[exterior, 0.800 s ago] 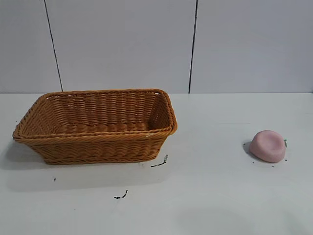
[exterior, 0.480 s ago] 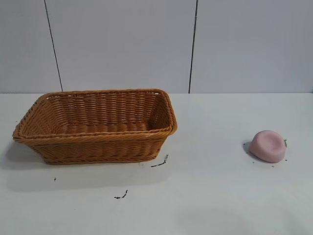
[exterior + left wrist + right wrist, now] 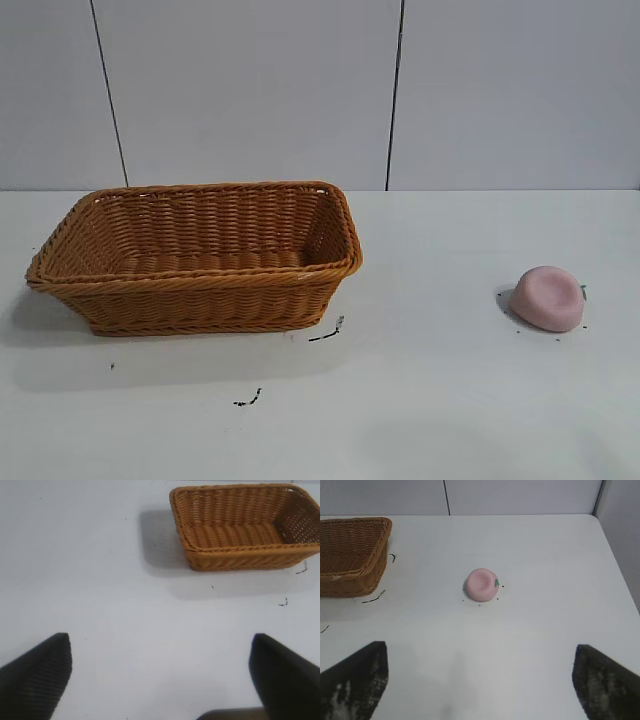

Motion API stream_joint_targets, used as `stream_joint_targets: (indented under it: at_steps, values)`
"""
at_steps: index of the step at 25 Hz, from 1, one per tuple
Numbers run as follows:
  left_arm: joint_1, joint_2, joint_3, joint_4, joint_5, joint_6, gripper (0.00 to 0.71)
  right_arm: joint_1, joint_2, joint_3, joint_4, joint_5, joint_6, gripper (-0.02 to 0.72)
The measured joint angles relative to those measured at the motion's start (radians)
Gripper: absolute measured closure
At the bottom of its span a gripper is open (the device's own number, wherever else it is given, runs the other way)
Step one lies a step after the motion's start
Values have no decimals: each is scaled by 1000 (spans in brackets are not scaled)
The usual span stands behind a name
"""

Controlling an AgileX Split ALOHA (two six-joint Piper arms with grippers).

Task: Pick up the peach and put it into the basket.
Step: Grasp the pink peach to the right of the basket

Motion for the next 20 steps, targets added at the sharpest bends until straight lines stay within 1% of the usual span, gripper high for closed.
stream_joint_targets:
  at_steps: [7, 8, 9, 14, 15, 16, 17, 20]
  values:
    - [0, 0, 0, 0, 0, 0, 17, 0, 465, -172, 2, -45, 3, 8]
    - [0, 0, 0, 0, 0, 0, 17, 0, 601, -231, 2, -48, 3, 8]
    - [0, 0, 0, 0, 0, 0, 17, 0, 670, -256, 2, -49, 3, 8]
    - [0, 0, 0, 0, 0, 0, 17, 0, 979, -411, -7, -48, 3, 8]
    - [0, 0, 0, 0, 0, 0, 17, 0, 979, -411, -7, -48, 3, 8]
    - [0, 0, 0, 0, 0, 0, 17, 0, 1039, -447, -8, -45, 1, 8]
    - [0, 0, 0, 0, 0, 0, 17, 0, 1143, -516, -6, -29, 1, 8]
    - [0, 0, 0, 0, 0, 0, 17, 0, 1278, -610, -2, -15, -2, 8]
